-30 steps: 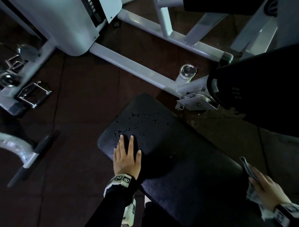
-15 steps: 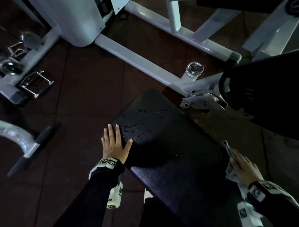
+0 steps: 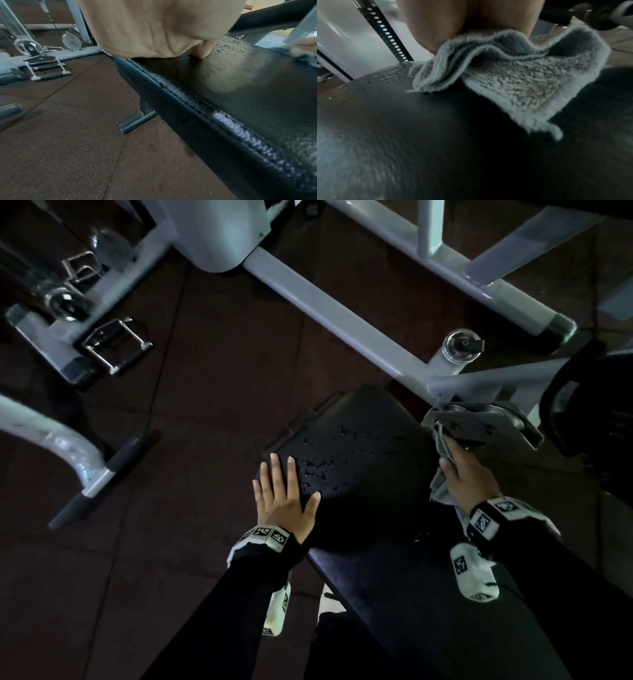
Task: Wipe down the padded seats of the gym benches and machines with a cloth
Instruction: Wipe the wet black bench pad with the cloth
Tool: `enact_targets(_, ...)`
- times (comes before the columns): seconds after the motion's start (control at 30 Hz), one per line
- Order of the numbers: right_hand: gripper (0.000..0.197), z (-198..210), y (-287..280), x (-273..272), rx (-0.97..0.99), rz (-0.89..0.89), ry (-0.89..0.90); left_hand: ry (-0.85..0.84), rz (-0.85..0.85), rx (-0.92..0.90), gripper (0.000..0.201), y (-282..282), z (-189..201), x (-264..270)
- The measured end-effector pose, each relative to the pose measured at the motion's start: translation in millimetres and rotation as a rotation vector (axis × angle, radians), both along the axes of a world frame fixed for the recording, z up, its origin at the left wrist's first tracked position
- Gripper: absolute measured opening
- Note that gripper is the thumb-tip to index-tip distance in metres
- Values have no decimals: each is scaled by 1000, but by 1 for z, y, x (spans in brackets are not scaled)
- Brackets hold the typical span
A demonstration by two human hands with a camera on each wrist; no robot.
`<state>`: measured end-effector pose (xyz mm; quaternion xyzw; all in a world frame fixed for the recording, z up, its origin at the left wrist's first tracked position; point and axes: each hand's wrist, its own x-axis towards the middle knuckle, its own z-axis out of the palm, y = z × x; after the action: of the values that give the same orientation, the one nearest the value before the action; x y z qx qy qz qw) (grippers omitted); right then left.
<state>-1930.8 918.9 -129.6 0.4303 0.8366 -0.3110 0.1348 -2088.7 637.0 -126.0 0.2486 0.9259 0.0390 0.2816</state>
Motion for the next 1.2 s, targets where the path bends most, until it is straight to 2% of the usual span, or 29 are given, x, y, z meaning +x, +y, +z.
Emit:
enact_targets(0.17,52,-6,8,-54,-16,99,56,-9,-1,15,83,0,2,0)
enact_targets(0.27,56,-10,13,-89,29,245,136,9,-3,13,84,-1,1,1)
enact_targets(0.4,55,-3,-7,-119,240,513,15,49,9,66,79,-4,-5,2)
enact_targets(0.47,54,1,-27,-119,395,599,54,81,9,90,76,-5,-8,3)
enact_targets(0.53,55,0,-44,-107,413,702,130,91,16,100,76,-5,-7,3)
enact_targets(0.63,60,-4,-52,-71,407,880,128,82,12,85,75,-4,-8,4)
enact_targets(0.7,65,0,-47,-44,386,882,93,113,12,98,75,-5,-7,4)
enact_targets(0.8,66,5,-30,-24,319,747,16,111,5,92,75,-5,-10,5)
enact_targets(0.97,57,10,-7,-61,178,469,68,144,-1,99,75,-6,-14,5)
enact_targets(1.07,52,11,-3,-97,199,495,121,155,-8,110,75,-6,-14,5)
enact_targets(1.2,55,8,-25,-120,285,532,8,169,-7,118,77,-7,-15,5)
